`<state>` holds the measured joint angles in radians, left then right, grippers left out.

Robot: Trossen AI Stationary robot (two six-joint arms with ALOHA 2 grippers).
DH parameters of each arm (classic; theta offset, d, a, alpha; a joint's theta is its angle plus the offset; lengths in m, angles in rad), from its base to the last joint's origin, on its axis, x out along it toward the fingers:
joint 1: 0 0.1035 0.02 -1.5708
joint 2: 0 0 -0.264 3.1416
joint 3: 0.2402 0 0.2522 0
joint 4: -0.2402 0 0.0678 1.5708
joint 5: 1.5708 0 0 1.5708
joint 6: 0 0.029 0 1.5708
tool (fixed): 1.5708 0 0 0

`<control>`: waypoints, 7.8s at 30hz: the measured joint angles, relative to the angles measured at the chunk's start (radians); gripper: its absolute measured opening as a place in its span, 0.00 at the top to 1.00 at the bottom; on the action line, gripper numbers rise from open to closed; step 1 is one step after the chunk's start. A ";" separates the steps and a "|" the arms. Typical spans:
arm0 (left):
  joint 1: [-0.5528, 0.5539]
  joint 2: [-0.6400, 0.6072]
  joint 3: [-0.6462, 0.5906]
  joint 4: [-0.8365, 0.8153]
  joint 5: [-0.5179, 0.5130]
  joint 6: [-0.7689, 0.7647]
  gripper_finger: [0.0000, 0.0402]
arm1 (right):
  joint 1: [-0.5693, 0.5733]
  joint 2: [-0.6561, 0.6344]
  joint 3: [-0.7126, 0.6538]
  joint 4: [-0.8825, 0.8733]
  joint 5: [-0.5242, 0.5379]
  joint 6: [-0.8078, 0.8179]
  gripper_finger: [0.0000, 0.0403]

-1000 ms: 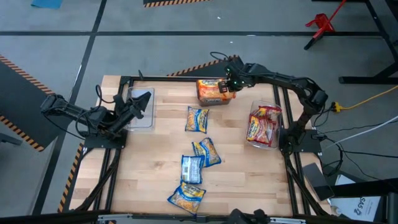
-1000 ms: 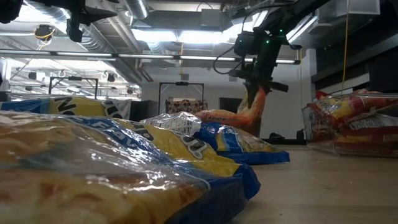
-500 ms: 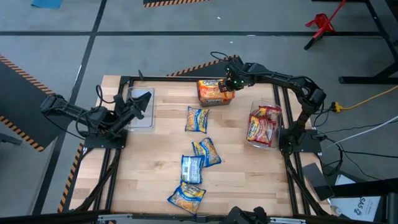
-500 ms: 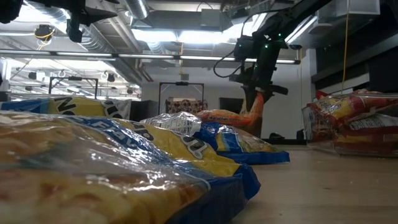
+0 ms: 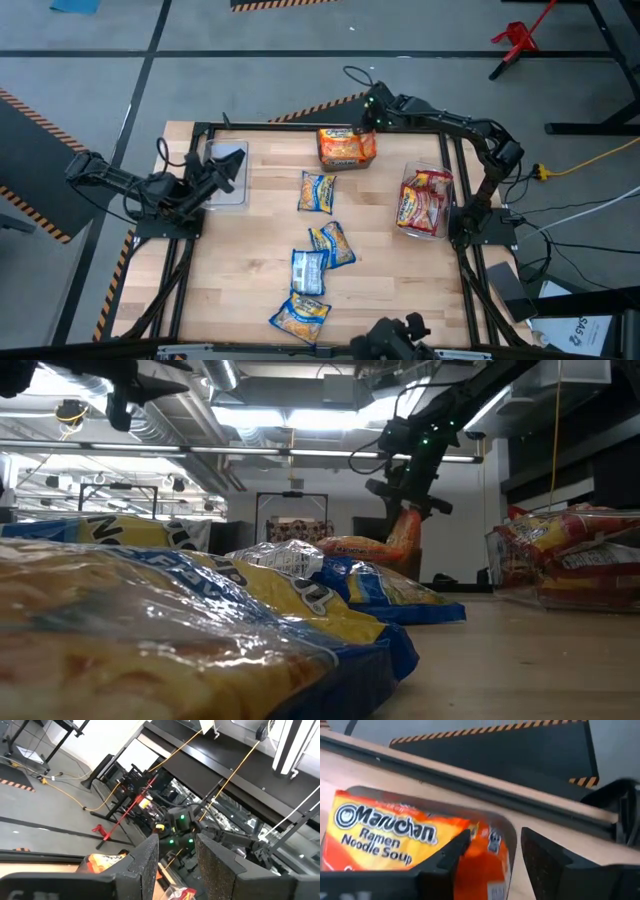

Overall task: Sort Maruchan noodles
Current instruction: Put the orange noodle pack into the black bin, then put the blue noodle pack into the left transparent bin

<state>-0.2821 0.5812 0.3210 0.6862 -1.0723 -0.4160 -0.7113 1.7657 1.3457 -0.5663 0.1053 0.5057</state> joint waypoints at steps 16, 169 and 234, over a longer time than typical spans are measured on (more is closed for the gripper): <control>0.000 -0.043 0.000 -0.083 0.053 -0.046 0.69 | -0.042 -0.020 0.039 0.312 -0.181 -0.136 0.61; -0.268 -0.013 0.234 -0.094 0.271 0.000 0.69 | 0.568 0.317 0.392 0.519 -0.162 0.129 1.00; -0.045 -0.104 0.233 -1.480 0.030 -0.817 0.73 | 0.398 0.297 1.011 -0.584 -0.218 -0.427 0.43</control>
<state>-0.3267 0.4776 0.5545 -0.7935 -1.0421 -1.2335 -0.3134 2.0630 2.3562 -1.1500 -0.1131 0.0788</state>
